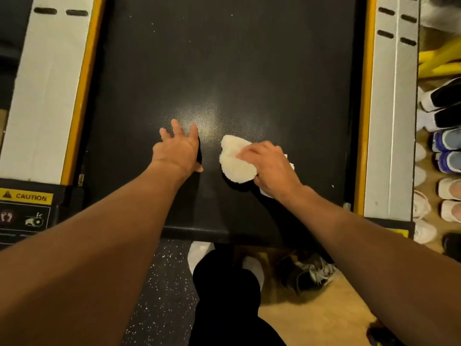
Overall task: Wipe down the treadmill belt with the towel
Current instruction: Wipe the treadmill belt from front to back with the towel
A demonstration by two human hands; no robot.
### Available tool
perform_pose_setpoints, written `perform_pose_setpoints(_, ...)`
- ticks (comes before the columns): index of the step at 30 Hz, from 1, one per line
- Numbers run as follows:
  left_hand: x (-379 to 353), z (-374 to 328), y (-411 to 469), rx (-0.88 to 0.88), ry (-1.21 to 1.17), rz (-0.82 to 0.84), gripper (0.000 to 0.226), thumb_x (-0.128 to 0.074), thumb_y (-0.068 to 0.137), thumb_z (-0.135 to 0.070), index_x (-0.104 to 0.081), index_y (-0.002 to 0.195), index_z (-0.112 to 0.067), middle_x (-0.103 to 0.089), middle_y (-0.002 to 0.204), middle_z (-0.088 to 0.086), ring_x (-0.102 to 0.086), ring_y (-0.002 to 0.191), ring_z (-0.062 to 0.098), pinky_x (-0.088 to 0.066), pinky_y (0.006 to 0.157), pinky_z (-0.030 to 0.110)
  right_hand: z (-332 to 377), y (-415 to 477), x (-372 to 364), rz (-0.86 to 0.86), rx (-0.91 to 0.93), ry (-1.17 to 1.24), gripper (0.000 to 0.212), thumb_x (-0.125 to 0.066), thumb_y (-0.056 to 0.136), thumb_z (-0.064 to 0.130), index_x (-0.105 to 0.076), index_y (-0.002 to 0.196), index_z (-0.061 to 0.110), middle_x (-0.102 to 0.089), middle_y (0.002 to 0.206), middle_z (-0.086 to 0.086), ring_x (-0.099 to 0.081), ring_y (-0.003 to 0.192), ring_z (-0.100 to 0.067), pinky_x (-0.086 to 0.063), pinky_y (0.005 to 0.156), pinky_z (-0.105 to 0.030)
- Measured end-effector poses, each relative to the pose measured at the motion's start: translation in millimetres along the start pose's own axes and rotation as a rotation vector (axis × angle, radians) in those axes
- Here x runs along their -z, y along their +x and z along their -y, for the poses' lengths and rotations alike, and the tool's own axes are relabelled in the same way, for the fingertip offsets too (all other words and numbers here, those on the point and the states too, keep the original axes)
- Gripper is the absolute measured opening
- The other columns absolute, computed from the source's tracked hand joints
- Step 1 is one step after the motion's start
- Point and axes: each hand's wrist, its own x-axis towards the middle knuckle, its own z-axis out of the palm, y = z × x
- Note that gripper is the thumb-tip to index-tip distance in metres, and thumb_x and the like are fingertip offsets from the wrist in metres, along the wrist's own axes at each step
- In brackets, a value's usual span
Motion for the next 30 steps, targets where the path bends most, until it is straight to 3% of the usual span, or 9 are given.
perform_pose_setpoints(2, 1.5, -12.5, -0.6, -0.057, 0.013, -0.019, 0.098, -0.074, 0.081, -0.041, -0.01, 0.154, -0.025, -0.001, 0.161, 0.016, -0.009, 0.146, 0.043, -0.034, 0.105, 0.058, -14.4, 4.7, 11.0, 0.02, 0.011, -0.008, 0.057, -0.068, 0.065, -0.005, -0.067, 0.116, 0.02, -0.065, 0.117, -0.002, -0.056, 0.101, -0.033, -0.041, 0.082, -0.04)
perform_pose_setpoints(6, 1.8, -35.8, 4.6, -0.123, -0.036, -0.045, 0.091, -0.074, 0.081, -0.041, -0.018, 0.151, -0.031, -0.006, 0.162, 0.007, -0.012, 0.146, 0.042, -0.034, 0.105, 0.058, -58.1, 45.9, 46.8, -0.093, -0.265, -0.093, 0.054, -0.054, 0.079, -0.005, -0.061, 0.125, 0.021, -0.06, 0.121, -0.008, -0.051, 0.107, -0.036, -0.043, 0.09, -0.045)
perform_pose_setpoints(8, -0.6, -41.9, 5.2, -0.105, -0.05, -0.039, 0.094, -0.075, 0.081, -0.037, -0.016, 0.152, -0.031, -0.004, 0.162, 0.008, -0.009, 0.145, 0.045, -0.034, 0.105, 0.06, -58.7, 46.1, 48.9, -0.094, -0.29, -0.098, 0.052, -0.055, 0.08, -0.003, -0.061, 0.124, 0.023, -0.06, 0.119, -0.009, -0.051, 0.105, -0.036, -0.043, 0.087, -0.044)
perform_pose_setpoints(14, -3.3, -47.4, 6.4, -0.076, -0.018, -0.023, 0.097, -0.074, 0.083, -0.032, -0.009, 0.154, -0.027, 0.003, 0.162, 0.011, -0.004, 0.145, 0.048, -0.029, 0.109, 0.061, -37.7, -35.5, 17.8, 0.084, 0.016, 0.012, 0.053, -0.072, 0.062, 0.001, -0.069, 0.111, 0.02, -0.067, 0.107, -0.003, -0.058, 0.091, -0.032, -0.048, 0.075, -0.042)
perform_pose_setpoints(18, -2.5, -52.2, 10.3, -0.071, 0.004, -0.008, 0.097, -0.076, 0.081, -0.028, -0.012, 0.154, -0.025, 0.002, 0.162, 0.014, -0.007, 0.144, 0.05, -0.029, 0.108, 0.063, -93.5, 7.2, 50.4, -0.075, -0.196, -0.074, 0.041, -0.058, 0.072, 0.012, -0.067, 0.11, 0.022, -0.065, 0.104, -0.01, -0.058, 0.096, -0.038, -0.05, 0.081, -0.044)
perform_pose_setpoints(21, 1.3, -57.7, 11.2, -0.06, 0.142, 0.007, 0.096, -0.074, 0.083, -0.033, -0.01, 0.154, -0.021, -0.002, 0.16, 0.02, -0.017, 0.142, 0.051, -0.035, 0.104, 0.058, -105.3, 9.9, 59.1, -0.114, -0.327, -0.076, 0.046, -0.062, 0.077, 0.005, -0.063, 0.121, 0.017, -0.062, 0.114, -0.013, -0.055, 0.101, -0.039, -0.047, 0.087, -0.044)
perform_pose_setpoints(23, 5.9, -66.6, 10.0, -0.07, 0.22, 0.004, 0.094, -0.073, 0.083, -0.036, -0.013, 0.152, -0.015, -0.007, 0.158, 0.026, -0.027, 0.138, 0.049, -0.041, 0.1, 0.055, -80.1, -21.6, 45.7, -0.058, -0.227, 0.003, 0.048, -0.066, 0.069, 0.0, -0.066, 0.116, 0.014, -0.064, 0.108, -0.013, -0.055, 0.094, -0.039, -0.05, 0.081, -0.046)
perform_pose_setpoints(26, 8.2, -78.7, 9.4, -0.055, 0.223, 0.033, 0.098, -0.073, 0.083, -0.034, -0.009, 0.152, -0.006, -0.004, 0.158, 0.029, -0.025, 0.14, 0.048, -0.039, 0.103, 0.054, -58.8, -71.9, 33.7, 0.11, -0.056, 0.089, 0.044, -0.071, 0.066, 0.002, -0.068, 0.108, 0.015, -0.066, 0.103, -0.008, -0.059, 0.089, -0.032, -0.051, 0.075, -0.04)
perform_pose_setpoints(30, 3.3, -77.8, 11.3, -0.049, 0.174, 0.046, 0.101, -0.074, 0.084, -0.027, -0.004, 0.153, -0.003, 0.002, 0.158, 0.028, -0.014, 0.144, 0.047, -0.032, 0.108, 0.055, -116.0, -54.9, 65.4, -0.144, -0.338, 0.011, 0.041, -0.069, 0.076, 0.004, -0.065, 0.116, 0.011, -0.065, 0.11, -0.013, -0.06, 0.1, -0.035, -0.045, 0.083, -0.036)
